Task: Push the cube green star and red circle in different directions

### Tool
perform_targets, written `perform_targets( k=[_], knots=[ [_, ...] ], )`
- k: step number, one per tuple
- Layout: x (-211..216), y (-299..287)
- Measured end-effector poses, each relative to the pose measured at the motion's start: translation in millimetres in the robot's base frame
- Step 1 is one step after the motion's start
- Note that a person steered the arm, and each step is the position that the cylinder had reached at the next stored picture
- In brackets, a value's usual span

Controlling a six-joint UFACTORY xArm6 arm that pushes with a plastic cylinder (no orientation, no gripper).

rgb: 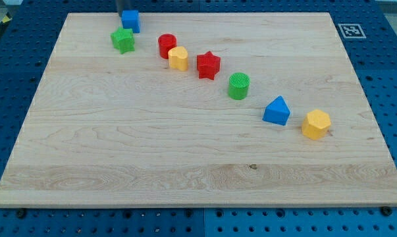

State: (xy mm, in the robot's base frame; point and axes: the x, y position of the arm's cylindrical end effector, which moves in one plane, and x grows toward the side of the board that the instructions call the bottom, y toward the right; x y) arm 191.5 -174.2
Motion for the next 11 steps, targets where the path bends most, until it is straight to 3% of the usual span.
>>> perform_targets(
  k=[1,3,6,8,10,11],
  knots=[
    [0.3,3.0],
    [21.0,85.8],
    [30.2,10.0],
    [30.2,12.2],
    [58.2,98.5],
    [64.0,77.2]
  ],
)
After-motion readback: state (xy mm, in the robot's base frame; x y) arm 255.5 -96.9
